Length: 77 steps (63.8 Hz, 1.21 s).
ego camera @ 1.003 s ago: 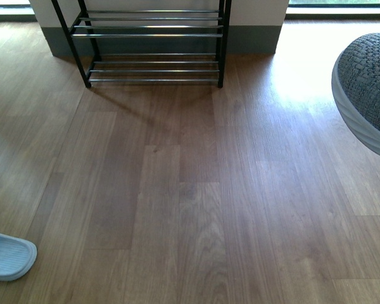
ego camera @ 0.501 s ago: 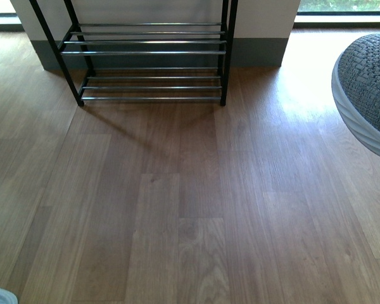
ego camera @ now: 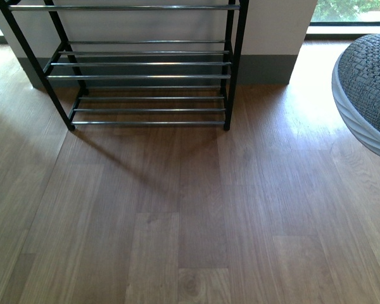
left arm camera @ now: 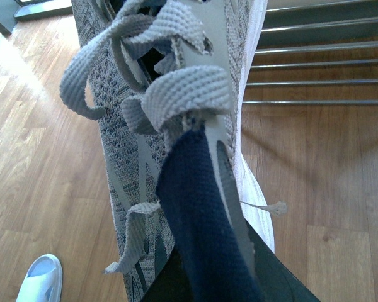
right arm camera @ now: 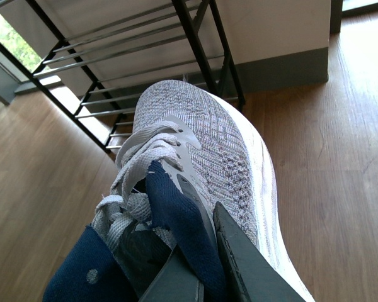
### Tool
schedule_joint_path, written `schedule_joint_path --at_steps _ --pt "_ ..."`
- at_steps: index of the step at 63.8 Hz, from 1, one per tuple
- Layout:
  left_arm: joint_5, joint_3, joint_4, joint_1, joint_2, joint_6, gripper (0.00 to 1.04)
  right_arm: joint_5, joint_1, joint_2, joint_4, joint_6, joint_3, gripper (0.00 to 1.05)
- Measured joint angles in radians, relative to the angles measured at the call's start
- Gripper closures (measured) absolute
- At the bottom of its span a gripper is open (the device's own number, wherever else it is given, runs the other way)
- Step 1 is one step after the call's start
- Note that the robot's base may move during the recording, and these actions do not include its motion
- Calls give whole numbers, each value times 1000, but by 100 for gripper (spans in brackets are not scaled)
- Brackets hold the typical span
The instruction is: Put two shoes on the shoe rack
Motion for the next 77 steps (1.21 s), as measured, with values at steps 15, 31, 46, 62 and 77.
schedule_joint_path --at_steps 15,31,46,62,77 --pt "6 0 0 -2 2 3 102 8 0 1 0 0 0 103" --pt "0 0 0 1 2 3 102 -7 1 0 0 0 2 103" --pt "-3 0 0 1 2 3 102 -5 2 0 0 0 2 103" --pt "5 -1 0 1 2 3 102 3 0 1 0 0 2 103" --pt "2 -1 0 1 2 3 102 0 0 0 0 0 2 103"
